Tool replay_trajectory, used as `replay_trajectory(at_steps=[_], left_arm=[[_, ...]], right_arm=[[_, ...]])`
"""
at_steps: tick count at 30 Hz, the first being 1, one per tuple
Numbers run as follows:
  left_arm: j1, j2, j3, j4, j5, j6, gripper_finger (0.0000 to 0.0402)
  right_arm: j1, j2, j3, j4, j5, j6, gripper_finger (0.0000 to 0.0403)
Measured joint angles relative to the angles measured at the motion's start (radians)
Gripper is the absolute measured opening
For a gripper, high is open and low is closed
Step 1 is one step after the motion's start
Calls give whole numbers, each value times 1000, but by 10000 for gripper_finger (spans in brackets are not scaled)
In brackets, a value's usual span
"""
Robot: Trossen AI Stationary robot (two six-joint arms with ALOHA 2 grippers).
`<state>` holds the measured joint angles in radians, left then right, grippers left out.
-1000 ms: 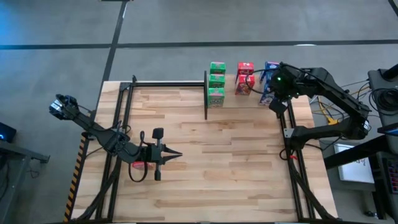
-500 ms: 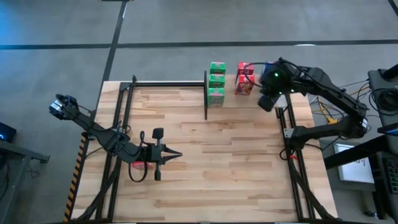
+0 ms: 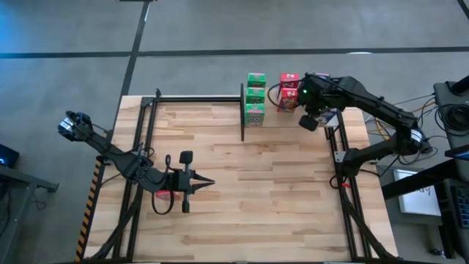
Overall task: Stack cereal on shelf
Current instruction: Put the blue cereal box on the shelf aligned with other blue cereal boxes
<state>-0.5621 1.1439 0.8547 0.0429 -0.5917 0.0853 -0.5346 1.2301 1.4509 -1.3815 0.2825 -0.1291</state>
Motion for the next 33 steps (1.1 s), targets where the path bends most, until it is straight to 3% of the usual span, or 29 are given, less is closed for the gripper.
replay_trajectory(at_steps=[13,24,29,33], left_arm=[[0,0,0,1,0,-1,0],[0,0,0,1,0,-1,0],[0,0,0,1,0,-8,0],[0,0,0,1,0,-9,0]], right_arm=[[0,-58,0,11,-14,8,9],[0,-113,26,38,-126,43,9],[0,-147,34,-70,-284,98,9],[0,-168,21,-166,-286,166,9]])
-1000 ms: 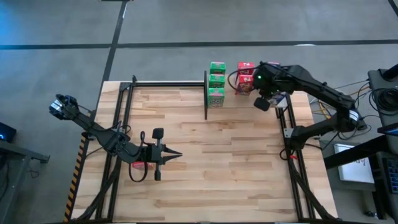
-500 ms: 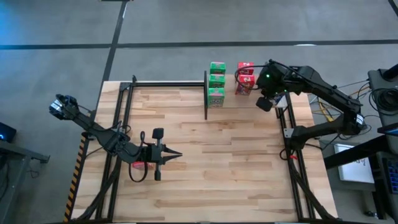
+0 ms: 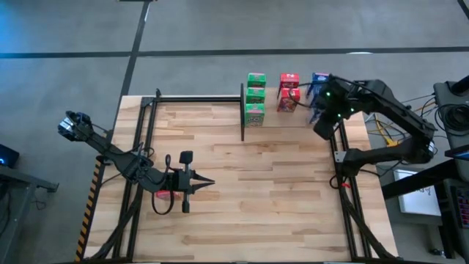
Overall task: Stack cereal on shelf
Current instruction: Put the blue cereal box on the shelf aligned with other blue cereal boxes
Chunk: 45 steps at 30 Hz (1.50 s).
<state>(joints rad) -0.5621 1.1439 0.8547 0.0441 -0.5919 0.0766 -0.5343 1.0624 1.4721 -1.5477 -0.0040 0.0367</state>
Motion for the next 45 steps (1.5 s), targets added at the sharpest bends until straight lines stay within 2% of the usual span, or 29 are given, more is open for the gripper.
replay_trajectory(at_steps=[6,9,16,24,31,39,45], left_arm=[[0,0,0,0,0,5,0],[0,0,0,0,0,5,0],[0,0,0,0,0,7,0],[0,0,0,0,0,1,0],[0,0,0,0,0,-11,0],[0,0,0,0,0,-9,0],[0,0,0,0,0,12,0]], right_arm=[[0,-15,-28,20,224,51,9],[0,-12,-28,20,266,51,9],[0,-13,-28,19,250,50,9],[0,-22,-29,20,102,58,9],[47,-112,-50,34,100,102,9],[155,-316,-278,173,106,304,9],[170,-367,-464,286,124,359,9]])
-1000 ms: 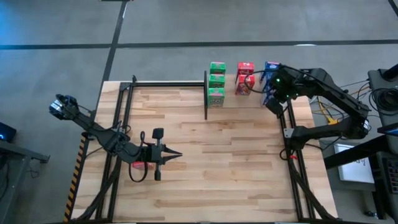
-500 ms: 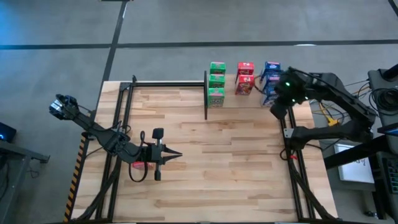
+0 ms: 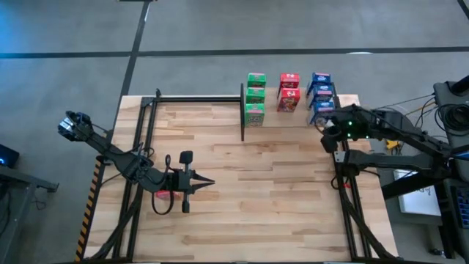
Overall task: Stack cereal on shelf
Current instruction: Put the blue cereal box on the shelf aligned with other blue cereal boxes
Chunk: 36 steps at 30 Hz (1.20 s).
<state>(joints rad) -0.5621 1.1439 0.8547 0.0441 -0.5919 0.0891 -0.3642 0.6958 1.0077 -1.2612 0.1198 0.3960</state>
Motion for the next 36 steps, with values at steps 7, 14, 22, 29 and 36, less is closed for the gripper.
replay_trajectory(at_steps=[7,14,22,29,36], left_arm=[[0,0,0,0,0,3,0],[0,0,0,0,0,3,0],[0,0,0,-1,0,3,0],[0,0,0,-1,0,3,0],[0,0,0,0,0,3,0]], right_arm=[[0,-2,-143,153,69,158,9],[0,2,-222,242,192,248,9],[0,-1,-225,250,274,261,9],[0,-3,-225,250,260,260,9],[17,-14,-159,249,234,247,9]])
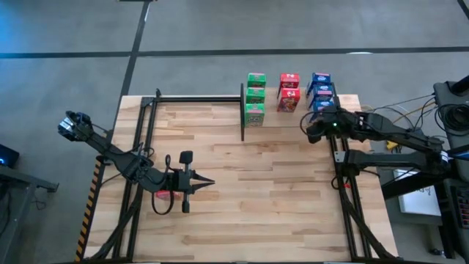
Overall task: Stack cereal on shelf
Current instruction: Put the blue cereal box on the shelf aligned with other blue cereal boxes
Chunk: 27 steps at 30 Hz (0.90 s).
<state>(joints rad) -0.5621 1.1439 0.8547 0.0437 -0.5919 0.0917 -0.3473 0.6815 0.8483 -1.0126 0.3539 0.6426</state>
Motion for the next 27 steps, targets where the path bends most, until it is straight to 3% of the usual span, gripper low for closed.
replay_trajectory(at_steps=[6,13,21,27], left_arm=[[0,0,0,0,0,0,0],[0,0,0,0,0,0,0],[0,0,0,0,0,0,0],[0,0,0,-1,0,-3,0]], right_arm=[[49,9,98,1,-99,-18,9],[145,58,203,13,-91,-34,9],[173,214,388,-25,1,-110,9],[173,367,569,-232,132,-129,9]])
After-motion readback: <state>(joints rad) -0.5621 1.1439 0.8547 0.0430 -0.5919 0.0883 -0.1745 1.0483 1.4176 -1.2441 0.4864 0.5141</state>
